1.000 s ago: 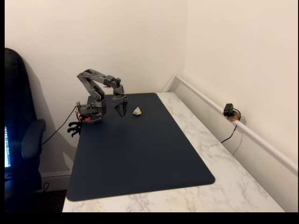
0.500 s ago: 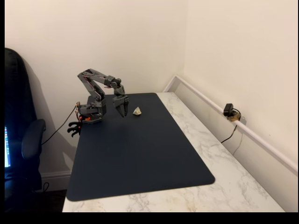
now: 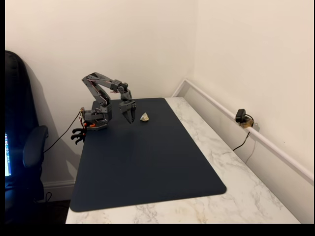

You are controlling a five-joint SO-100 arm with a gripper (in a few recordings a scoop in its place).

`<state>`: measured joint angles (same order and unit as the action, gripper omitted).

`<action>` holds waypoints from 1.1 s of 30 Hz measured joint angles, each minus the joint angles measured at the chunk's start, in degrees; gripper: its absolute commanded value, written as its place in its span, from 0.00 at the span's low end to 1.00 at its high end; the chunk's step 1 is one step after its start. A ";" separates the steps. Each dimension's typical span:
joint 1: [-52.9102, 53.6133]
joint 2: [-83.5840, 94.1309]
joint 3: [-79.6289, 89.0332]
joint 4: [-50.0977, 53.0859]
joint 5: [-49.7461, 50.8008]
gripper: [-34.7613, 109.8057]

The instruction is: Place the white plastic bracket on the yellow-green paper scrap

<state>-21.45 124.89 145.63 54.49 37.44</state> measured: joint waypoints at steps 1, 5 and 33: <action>0.00 0.00 0.00 -0.35 -0.18 0.27; 0.70 -0.88 0.00 -1.41 -0.35 0.27; 1.67 -2.11 0.09 -2.99 -1.41 0.28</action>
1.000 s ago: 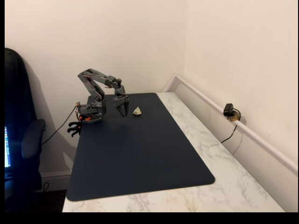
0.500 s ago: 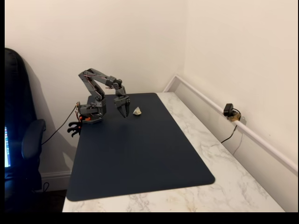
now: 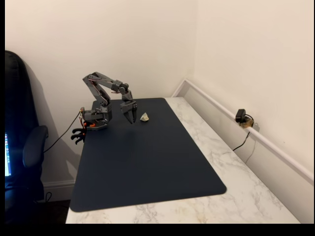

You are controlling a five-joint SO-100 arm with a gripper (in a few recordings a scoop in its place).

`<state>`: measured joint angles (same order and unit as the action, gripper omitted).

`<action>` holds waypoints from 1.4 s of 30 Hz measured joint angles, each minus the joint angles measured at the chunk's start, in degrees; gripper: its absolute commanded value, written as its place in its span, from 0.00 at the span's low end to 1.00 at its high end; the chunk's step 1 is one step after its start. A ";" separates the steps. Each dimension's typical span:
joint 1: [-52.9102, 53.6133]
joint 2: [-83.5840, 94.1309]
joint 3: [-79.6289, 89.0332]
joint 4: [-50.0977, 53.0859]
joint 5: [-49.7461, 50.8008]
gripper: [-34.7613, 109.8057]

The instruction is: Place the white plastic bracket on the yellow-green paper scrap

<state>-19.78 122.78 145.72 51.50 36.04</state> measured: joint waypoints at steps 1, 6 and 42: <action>0.00 0.00 0.00 0.00 0.00 0.28; 0.00 0.00 0.00 0.00 0.00 0.28; 0.00 0.09 0.88 -1.05 0.00 0.28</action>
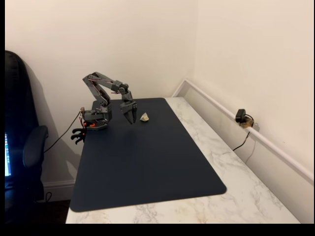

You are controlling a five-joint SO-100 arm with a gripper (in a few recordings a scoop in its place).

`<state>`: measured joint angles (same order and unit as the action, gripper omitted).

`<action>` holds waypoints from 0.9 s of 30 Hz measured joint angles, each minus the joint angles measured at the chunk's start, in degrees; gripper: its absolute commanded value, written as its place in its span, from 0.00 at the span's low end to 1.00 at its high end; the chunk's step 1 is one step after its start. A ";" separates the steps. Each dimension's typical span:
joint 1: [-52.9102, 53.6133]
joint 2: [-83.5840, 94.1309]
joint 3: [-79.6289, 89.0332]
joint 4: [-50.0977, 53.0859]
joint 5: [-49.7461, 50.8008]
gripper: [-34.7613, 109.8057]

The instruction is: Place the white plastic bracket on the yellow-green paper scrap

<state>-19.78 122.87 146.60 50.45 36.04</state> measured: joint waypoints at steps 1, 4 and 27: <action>0.00 0.00 0.00 0.00 0.00 0.28; 0.00 0.00 0.00 0.00 0.00 0.28; 0.00 0.00 0.00 0.00 0.62 0.28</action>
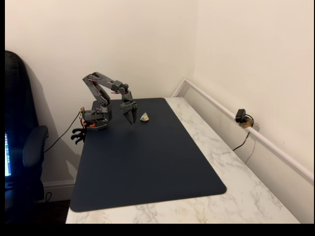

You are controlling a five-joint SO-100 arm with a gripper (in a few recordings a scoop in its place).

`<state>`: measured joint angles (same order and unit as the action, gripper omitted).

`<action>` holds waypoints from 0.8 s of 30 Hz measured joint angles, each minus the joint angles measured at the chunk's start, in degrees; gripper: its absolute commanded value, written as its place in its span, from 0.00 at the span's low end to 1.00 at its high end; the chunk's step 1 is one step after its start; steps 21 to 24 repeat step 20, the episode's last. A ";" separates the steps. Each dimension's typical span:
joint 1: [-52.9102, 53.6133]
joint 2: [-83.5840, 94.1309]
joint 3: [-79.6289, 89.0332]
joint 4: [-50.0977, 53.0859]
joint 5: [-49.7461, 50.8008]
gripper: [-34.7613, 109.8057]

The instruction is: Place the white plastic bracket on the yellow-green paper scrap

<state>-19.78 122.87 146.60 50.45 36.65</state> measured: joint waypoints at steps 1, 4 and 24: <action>0.18 0.00 0.00 0.00 0.00 0.28; 1.05 0.00 0.00 0.00 0.00 0.28; 1.05 0.00 0.00 0.00 0.00 0.28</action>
